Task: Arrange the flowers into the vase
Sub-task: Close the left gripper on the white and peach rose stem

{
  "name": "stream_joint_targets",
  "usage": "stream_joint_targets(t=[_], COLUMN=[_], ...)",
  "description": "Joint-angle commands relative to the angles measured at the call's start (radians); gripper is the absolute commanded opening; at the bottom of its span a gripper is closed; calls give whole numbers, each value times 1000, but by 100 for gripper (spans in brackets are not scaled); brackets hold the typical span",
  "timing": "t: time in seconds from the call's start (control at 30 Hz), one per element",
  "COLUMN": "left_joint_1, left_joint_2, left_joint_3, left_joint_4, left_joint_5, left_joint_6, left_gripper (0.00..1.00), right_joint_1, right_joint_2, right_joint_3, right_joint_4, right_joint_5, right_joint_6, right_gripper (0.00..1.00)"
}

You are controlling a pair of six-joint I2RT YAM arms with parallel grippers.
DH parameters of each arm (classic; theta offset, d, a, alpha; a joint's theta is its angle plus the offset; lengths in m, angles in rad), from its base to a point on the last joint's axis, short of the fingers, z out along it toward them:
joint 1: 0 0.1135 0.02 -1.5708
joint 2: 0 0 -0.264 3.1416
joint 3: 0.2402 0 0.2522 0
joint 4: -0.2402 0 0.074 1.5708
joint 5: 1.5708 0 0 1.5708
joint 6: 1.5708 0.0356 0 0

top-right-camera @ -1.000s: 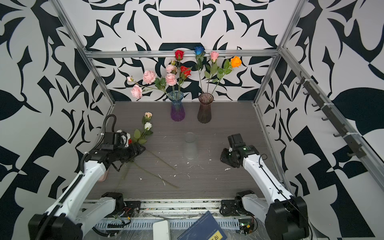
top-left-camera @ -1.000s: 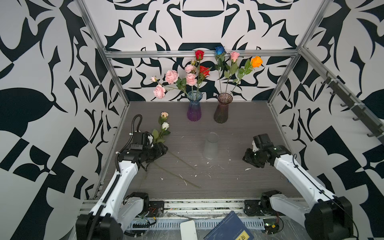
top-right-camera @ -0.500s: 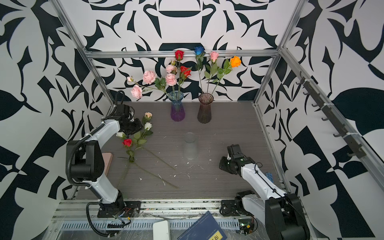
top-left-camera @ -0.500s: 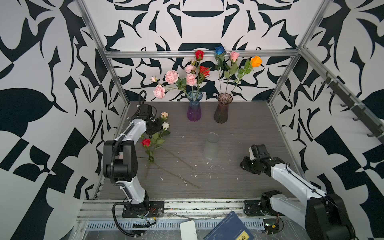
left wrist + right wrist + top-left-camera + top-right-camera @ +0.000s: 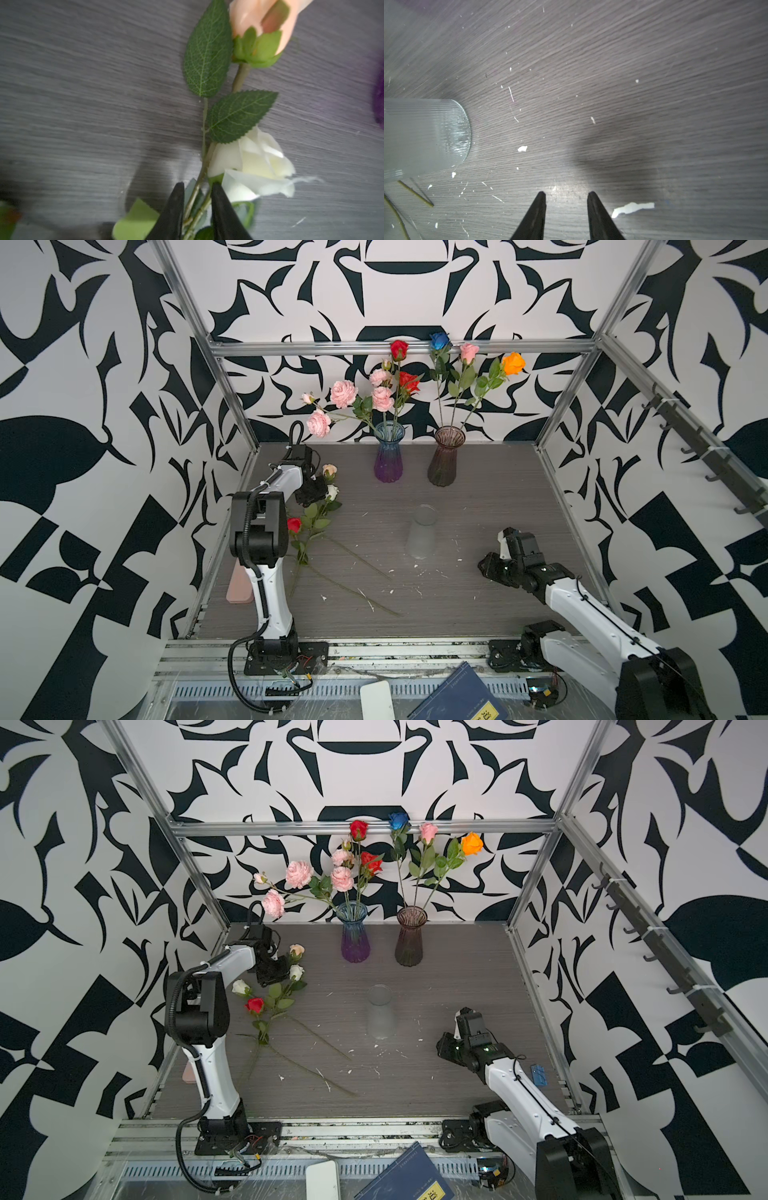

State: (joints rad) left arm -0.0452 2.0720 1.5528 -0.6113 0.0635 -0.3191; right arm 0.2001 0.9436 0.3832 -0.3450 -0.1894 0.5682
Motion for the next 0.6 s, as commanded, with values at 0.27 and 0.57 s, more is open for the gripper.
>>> stream_joint_targets(t=[0.27,0.57], left_joint_1=[-5,-4], left_joint_2=[53,-114], left_joint_3=[46,65], left_joint_4=[-34,-22], left_joint_5=[5,37], left_joint_6=[17,-22], left_gripper=[7,0], right_joint_1=[9,10], right_joint_2=[1,6], right_joint_3=[2,3], right_joint_4=[23,21], right_joint_5=[-2,-1], right_joint_6=[-11,-11], right_gripper=[37,37])
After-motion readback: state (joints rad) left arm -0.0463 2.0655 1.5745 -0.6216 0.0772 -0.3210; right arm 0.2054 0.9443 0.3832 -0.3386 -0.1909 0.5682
